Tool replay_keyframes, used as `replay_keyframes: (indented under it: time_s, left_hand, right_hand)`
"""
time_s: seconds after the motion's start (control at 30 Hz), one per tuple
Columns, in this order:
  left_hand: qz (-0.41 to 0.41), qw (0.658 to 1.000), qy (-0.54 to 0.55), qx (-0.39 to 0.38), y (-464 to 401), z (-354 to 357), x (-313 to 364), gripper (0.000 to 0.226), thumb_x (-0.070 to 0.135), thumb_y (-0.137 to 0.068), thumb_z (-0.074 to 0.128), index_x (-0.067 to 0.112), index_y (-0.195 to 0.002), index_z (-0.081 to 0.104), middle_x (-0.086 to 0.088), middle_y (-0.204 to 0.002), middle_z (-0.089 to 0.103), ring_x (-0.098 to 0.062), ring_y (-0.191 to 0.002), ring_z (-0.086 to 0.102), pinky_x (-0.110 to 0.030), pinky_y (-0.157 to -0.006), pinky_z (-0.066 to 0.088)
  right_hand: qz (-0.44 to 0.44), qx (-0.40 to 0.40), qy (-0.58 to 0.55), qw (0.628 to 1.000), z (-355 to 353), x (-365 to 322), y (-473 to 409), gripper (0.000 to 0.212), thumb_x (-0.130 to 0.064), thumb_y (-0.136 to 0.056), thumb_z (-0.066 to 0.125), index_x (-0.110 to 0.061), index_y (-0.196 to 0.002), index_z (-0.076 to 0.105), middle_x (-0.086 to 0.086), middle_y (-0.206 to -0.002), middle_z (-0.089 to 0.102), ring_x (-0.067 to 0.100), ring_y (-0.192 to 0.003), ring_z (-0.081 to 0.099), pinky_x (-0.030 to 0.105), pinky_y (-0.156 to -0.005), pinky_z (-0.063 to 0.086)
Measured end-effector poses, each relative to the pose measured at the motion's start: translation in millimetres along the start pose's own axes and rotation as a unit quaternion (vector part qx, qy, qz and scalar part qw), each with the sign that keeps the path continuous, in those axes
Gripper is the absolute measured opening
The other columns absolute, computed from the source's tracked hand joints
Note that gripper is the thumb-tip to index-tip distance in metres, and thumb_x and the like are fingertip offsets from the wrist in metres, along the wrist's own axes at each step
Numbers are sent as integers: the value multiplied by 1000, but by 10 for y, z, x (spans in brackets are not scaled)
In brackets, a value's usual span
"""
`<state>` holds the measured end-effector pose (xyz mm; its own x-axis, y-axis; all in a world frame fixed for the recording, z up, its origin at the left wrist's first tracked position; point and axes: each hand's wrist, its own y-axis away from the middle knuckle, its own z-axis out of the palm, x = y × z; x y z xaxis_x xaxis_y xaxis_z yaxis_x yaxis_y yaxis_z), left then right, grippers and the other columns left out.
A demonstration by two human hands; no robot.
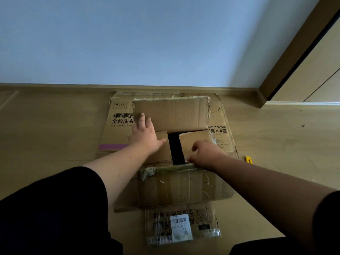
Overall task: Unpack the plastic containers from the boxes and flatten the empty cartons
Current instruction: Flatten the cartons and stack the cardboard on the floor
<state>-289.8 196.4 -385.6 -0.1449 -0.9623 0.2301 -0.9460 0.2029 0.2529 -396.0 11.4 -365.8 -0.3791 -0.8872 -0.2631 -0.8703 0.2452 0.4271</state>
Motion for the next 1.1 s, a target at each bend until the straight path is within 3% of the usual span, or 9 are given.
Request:
replay_keyframes:
  time_s: [0.07,0.13,0.23,0.37,0.47,0.57,0.7,0.93,1.1]
  left_hand:
    - [-26,998,16,-56,36,149,83,122,73,-76,62,21,-155,-14,-1,-156,-38,-41,-148,-13,-63,-116,18]
    - [-41,995,10,-88,62,271,151,133,75,-69,66,23,-152,-23,-2,-149,-48,-43,-145,-24,-69,-114,14]
    - [-50,993,-2,-111,46,352,217,142,79,-63,68,24,-148,-31,-3,-145,-53,-45,-142,-29,-74,-111,10]
    - [-67,988,-21,-137,28,400,283,152,84,-55,69,23,-143,-39,-6,-141,-57,-47,-140,-32,-78,-107,6]
    - [-69,987,-22,-146,28,407,336,152,78,-56,74,24,-142,-39,-7,-141,-57,-47,-140,-32,-79,-106,8]
    - [-64,986,-5,-154,62,358,414,144,66,-64,78,28,-146,-34,-5,-144,-55,-45,-142,-28,-79,-105,12]
    - [-38,984,24,-171,127,211,456,136,61,-70,76,31,-147,-31,-4,-147,-51,-45,-143,-28,-76,-108,15]
    - [-1,989,30,-143,236,-199,495,129,62,-76,71,26,-150,-29,-8,-154,-40,-49,-145,-18,-62,-118,10]
    - [8,991,68,-114,276,-287,424,127,60,-76,72,26,-152,-24,-6,-157,-35,-47,-146,-14,-54,-120,6]
  right_hand:
    - [60,18,40,997,71,-46,-110,88,-63,-75,71,-22,-146,37,10,-152,34,32,-141,32,54,-109,37]
    - [113,-4,53,992,138,-84,-187,112,-68,-70,73,-23,-155,17,10,-163,10,36,-149,12,66,-111,25]
    - [162,-50,41,985,208,-87,-298,130,-72,-65,74,-28,-156,-7,10,-164,-17,41,-150,-6,77,-108,12]
    - [191,-95,38,976,282,-122,-454,148,-75,-58,76,-24,-150,-28,15,-157,-35,51,-145,-15,80,-105,13]
    - [200,-100,36,974,300,-150,-490,143,-72,-66,74,-22,-149,-31,21,-155,-35,57,-143,-13,75,-108,20]
    - [192,-108,47,974,272,-148,-446,131,-73,-76,64,-20,-149,-31,27,-155,-30,61,-142,-9,72,-112,17]
    - [177,-103,20,979,152,-88,-284,127,-71,-76,64,-28,-149,-30,21,-158,-29,63,-140,-5,73,-109,22]
    - [141,-94,-25,985,-257,-124,-45,125,-58,-80,69,-26,-150,-30,26,-155,-31,53,-145,13,57,-117,27]
    - [123,-67,-79,987,-371,-108,43,125,-46,-80,76,-29,-152,-25,15,-160,-29,47,-146,20,51,-117,31]
